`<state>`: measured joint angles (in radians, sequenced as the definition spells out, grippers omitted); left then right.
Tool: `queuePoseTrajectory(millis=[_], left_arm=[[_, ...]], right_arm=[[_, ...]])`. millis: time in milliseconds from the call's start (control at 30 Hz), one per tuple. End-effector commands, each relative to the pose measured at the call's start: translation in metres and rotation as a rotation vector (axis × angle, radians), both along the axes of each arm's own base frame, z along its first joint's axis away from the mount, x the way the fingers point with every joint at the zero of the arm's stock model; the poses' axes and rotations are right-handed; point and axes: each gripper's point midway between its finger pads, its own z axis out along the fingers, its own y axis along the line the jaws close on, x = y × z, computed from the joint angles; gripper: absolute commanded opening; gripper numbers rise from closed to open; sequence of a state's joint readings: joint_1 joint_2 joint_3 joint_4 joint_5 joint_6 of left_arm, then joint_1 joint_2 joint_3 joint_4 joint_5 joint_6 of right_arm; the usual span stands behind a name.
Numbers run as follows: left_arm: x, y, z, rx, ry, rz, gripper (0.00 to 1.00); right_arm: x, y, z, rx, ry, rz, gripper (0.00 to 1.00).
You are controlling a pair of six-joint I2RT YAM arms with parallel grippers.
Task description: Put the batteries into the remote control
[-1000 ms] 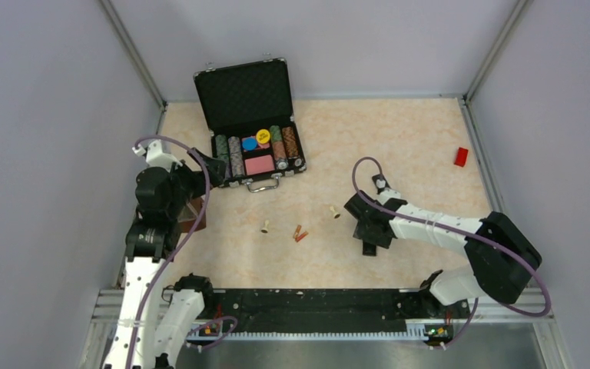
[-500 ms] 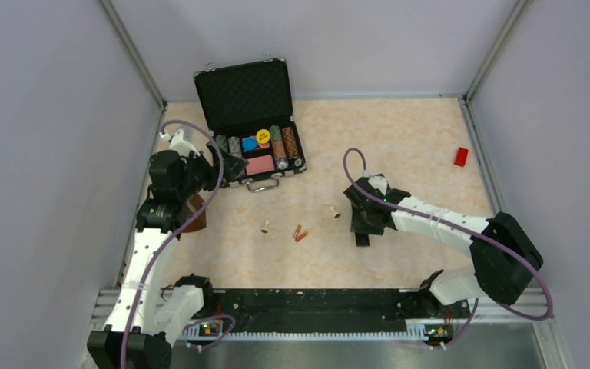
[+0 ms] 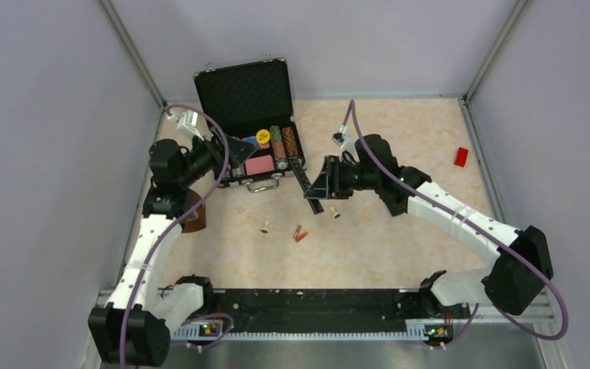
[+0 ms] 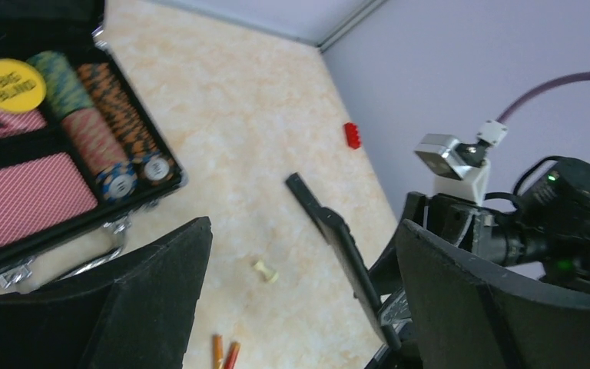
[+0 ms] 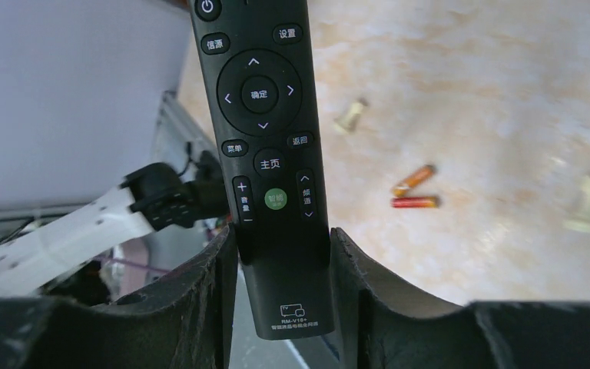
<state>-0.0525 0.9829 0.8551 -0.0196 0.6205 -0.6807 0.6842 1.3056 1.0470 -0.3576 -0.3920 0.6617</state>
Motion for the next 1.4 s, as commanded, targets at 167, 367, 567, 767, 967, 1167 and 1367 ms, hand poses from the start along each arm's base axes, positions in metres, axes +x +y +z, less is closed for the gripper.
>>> queuePoseTrajectory(millis=[167, 367, 567, 767, 967, 1167, 1367], left_arm=[[-0.019, -0.043, 0.066, -0.189, -0.160, -0.203, 0.94], [-0.027, -0.076, 0.067, -0.197, -0.167, -0.297, 0.95], [-0.026, -0.089, 0.073, -0.267, -0.142, -0.337, 0.95], [-0.025, -0.093, 0.067, -0.320, -0.074, -0.363, 0.91], [-0.027, -0.094, 0.055, -0.361, -0.017, -0.367, 0.77], [-0.026, -0.095, 0.041, -0.335, 0.024, -0.360, 0.76], [-0.030, -0.099, 0.034, -0.320, 0.045, -0.385, 0.69]], right_arm=[[-0.021, 0.054, 0.122, 0.534, -0.018, 0.254, 0.23], [-0.021, 0.062, 0.133, 0.616, 0.018, 0.292, 0.23], [-0.023, 0.064, 0.140, 0.669, 0.051, 0.307, 0.22], [-0.017, 0.067, 0.121, 0.649, 0.085, 0.275, 0.23], [-0.009, 0.068, 0.108, 0.648, 0.116, 0.218, 0.22], [-0.001, 0.069, 0.099, 0.652, 0.123, 0.172, 0.22], [0.005, 0.073, 0.097, 0.666, 0.140, 0.153, 0.22]])
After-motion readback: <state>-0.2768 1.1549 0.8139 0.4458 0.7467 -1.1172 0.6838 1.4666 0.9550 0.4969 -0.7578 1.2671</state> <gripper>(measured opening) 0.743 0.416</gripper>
